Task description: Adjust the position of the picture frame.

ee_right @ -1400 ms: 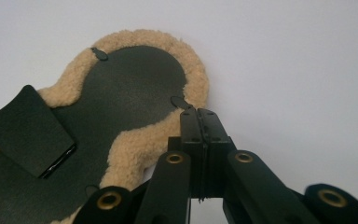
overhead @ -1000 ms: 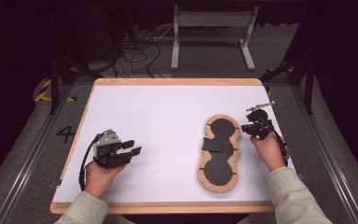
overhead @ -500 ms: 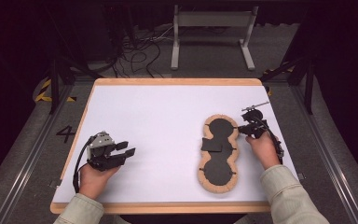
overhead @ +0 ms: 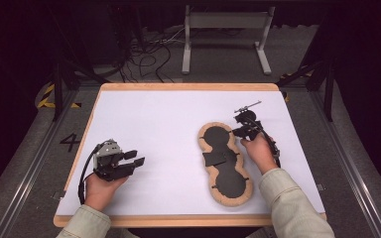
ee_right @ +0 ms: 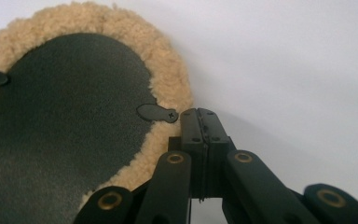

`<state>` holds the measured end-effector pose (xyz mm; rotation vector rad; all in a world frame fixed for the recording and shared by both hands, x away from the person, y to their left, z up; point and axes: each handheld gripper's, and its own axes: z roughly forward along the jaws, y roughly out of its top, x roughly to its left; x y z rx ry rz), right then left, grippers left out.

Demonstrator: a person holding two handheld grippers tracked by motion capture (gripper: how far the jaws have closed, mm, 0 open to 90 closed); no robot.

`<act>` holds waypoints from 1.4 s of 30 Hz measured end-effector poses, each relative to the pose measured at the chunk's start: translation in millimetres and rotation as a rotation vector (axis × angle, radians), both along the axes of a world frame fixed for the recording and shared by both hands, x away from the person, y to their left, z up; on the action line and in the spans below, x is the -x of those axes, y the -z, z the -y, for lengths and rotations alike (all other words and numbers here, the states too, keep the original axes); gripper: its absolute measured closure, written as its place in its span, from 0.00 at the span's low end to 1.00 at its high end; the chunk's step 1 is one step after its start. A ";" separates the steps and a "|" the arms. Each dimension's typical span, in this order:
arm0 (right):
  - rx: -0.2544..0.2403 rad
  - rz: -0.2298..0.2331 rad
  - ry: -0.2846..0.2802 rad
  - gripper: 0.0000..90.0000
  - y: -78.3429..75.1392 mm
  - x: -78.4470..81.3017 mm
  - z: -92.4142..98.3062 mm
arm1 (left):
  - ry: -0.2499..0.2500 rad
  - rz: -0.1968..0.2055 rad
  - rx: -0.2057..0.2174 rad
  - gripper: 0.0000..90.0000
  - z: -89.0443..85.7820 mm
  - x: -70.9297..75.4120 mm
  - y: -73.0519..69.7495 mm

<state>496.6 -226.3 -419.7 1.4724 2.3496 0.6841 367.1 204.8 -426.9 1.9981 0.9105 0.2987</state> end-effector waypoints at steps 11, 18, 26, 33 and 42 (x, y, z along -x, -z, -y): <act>0.005 -0.003 -0.136 1.00 1.4 -1.1 -60.8 | 0.001 -0.007 0.005 0.62 -0.3 -0.2 0.9; -0.009 -0.002 -0.216 1.00 2.9 3.7 -91.5 | 0.004 -0.011 0.005 0.62 -0.9 -0.7 2.1; -0.031 0.020 -0.246 1.00 -1.0 7.8 -90.7 | 0.012 -0.015 0.019 0.61 -0.6 -3.0 2.4; -0.041 0.075 -0.313 1.00 -25.8 33.4 -86.6 | 0.018 -0.021 0.025 0.61 2.1 -7.0 1.9; -0.081 0.100 -0.438 1.00 -47.4 76.3 -80.4 | 0.022 -0.024 0.036 0.61 5.6 -9.1 2.9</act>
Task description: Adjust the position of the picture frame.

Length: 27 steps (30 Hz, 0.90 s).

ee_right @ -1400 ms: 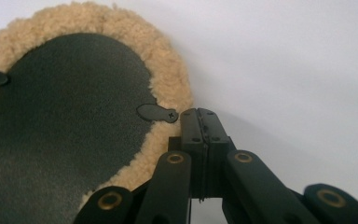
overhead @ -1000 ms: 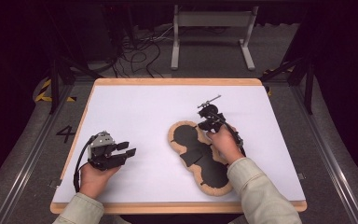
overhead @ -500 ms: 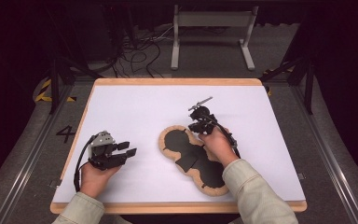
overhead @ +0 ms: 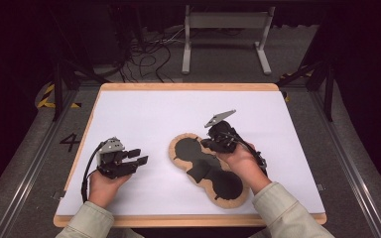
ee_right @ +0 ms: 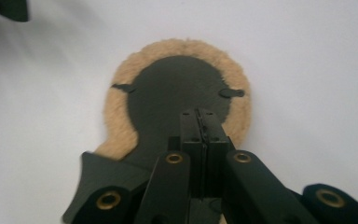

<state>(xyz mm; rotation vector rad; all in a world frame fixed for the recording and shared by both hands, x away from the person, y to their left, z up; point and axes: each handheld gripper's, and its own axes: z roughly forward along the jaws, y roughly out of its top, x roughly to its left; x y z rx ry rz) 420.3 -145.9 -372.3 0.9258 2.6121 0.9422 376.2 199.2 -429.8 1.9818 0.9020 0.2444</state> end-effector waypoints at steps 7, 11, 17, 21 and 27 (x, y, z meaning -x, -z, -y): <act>-0.010 -0.014 -0.056 1.00 0.3 25.5 3.7 | 0.002 -0.003 0.002 0.60 0.7 -0.8 0.2; -0.009 -0.028 -0.076 1.00 4.0 37.7 5.5 | 0.006 -0.006 0.005 0.60 0.7 -1.4 0.1; -0.010 -0.053 -0.102 1.00 10.3 53.6 5.7 | 0.005 -0.013 0.009 0.60 0.7 -1.9 0.3; -0.008 -0.066 -0.123 1.00 16.2 63.6 4.4 | 0.006 -0.007 0.006 0.60 1.7 -2.5 0.8; 0.004 -0.089 -0.154 1.00 24.6 76.9 2.6 | 0.007 -0.006 0.003 0.60 2.2 -3.0 0.8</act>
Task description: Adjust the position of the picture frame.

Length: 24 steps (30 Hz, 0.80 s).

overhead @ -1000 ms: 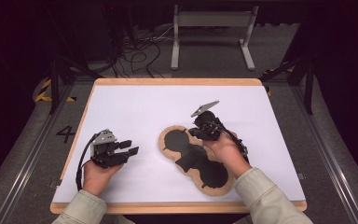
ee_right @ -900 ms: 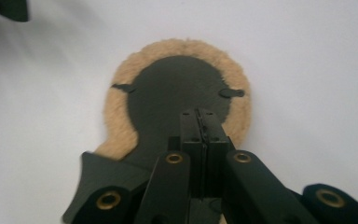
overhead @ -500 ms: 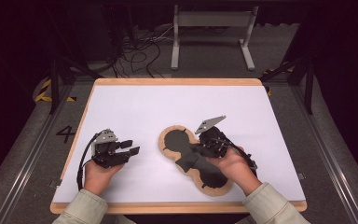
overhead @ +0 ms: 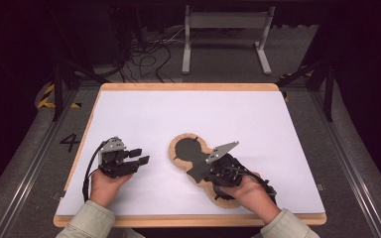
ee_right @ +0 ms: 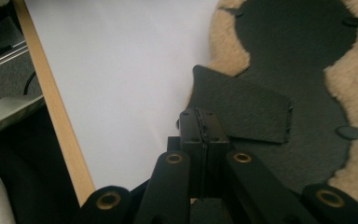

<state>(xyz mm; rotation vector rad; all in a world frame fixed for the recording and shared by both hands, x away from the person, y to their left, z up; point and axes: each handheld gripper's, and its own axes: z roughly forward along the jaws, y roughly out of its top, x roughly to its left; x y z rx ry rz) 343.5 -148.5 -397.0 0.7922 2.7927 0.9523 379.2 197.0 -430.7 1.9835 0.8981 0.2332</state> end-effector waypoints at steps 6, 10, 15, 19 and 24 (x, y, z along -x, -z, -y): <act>0.015 -0.038 -0.016 1.00 14.1 9.5 -3.7 | 0.000 -0.003 0.000 0.60 1.1 0.4 -0.7; 0.036 -0.060 -0.023 1.00 25.2 13.2 -7.6 | 0.002 -0.008 0.002 0.60 1.8 0.4 -0.6; 0.068 -0.065 -0.029 1.00 34.1 15.6 -9.7 | 0.006 -0.006 0.002 0.60 2.5 -0.9 -0.5; 0.079 -0.056 -0.026 1.00 34.1 16.0 -9.9 | 0.008 -0.009 0.005 0.60 4.1 -1.7 -0.8; 0.106 -0.036 -0.019 1.00 33.0 16.2 -5.6 | 0.019 -0.009 0.006 0.59 6.4 -3.6 -1.0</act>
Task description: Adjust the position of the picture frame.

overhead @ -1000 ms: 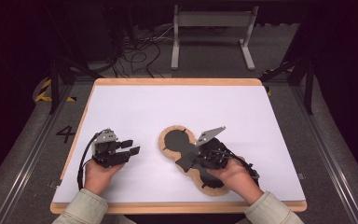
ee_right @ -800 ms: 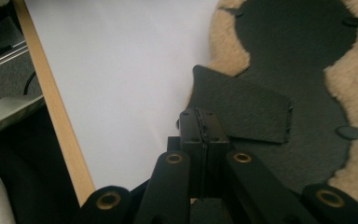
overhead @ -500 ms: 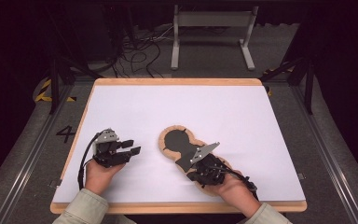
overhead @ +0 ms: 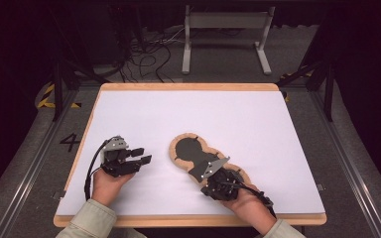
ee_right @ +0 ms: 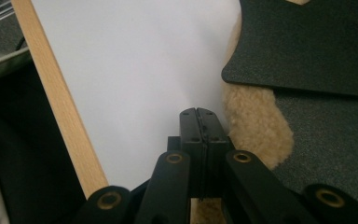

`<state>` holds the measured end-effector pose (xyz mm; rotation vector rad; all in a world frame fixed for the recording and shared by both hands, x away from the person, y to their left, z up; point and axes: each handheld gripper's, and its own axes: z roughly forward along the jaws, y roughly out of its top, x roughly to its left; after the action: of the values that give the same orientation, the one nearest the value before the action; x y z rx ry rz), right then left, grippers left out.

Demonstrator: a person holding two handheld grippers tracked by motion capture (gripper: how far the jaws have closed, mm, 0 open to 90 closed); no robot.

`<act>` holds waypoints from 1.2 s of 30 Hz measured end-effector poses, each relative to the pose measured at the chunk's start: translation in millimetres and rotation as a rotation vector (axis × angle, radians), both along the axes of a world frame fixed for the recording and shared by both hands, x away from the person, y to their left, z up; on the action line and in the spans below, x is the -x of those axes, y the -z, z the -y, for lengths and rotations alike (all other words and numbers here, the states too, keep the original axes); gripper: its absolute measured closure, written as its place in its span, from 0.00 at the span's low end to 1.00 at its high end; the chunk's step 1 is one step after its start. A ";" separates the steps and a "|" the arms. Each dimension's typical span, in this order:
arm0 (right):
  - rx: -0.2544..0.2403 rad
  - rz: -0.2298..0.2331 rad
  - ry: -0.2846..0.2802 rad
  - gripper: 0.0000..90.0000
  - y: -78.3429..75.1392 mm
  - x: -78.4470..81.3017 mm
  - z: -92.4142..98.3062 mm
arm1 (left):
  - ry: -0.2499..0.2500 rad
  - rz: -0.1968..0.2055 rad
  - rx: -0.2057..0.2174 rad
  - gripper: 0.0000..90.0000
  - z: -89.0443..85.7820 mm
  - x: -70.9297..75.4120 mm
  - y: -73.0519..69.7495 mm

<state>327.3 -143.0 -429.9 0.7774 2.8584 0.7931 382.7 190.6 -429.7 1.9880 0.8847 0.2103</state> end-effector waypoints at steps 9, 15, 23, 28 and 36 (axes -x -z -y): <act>0.038 0.041 0.075 1.00 -1.8 -6.0 25.6 | 0.016 -0.002 0.001 0.59 5.4 -3.6 -0.5; 0.029 0.060 0.143 1.00 -1.4 -14.7 47.0 | 0.025 -0.007 0.001 0.59 8.8 -5.2 -0.6; 0.044 0.100 0.172 1.00 -0.8 -23.0 61.4 | 0.029 -0.005 0.003 0.59 10.6 -6.2 -0.7; 0.023 0.097 0.213 1.00 -2.0 -24.3 68.1 | 0.027 -0.010 0.007 0.59 11.4 -6.3 -0.6; -0.089 0.167 0.328 1.00 -30.1 -18.7 97.1 | 0.032 -0.011 0.010 0.59 13.7 -6.8 -1.3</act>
<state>345.9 -240.1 -399.9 1.0974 2.4739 0.8934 389.5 176.8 -428.4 1.9942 0.8581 0.1768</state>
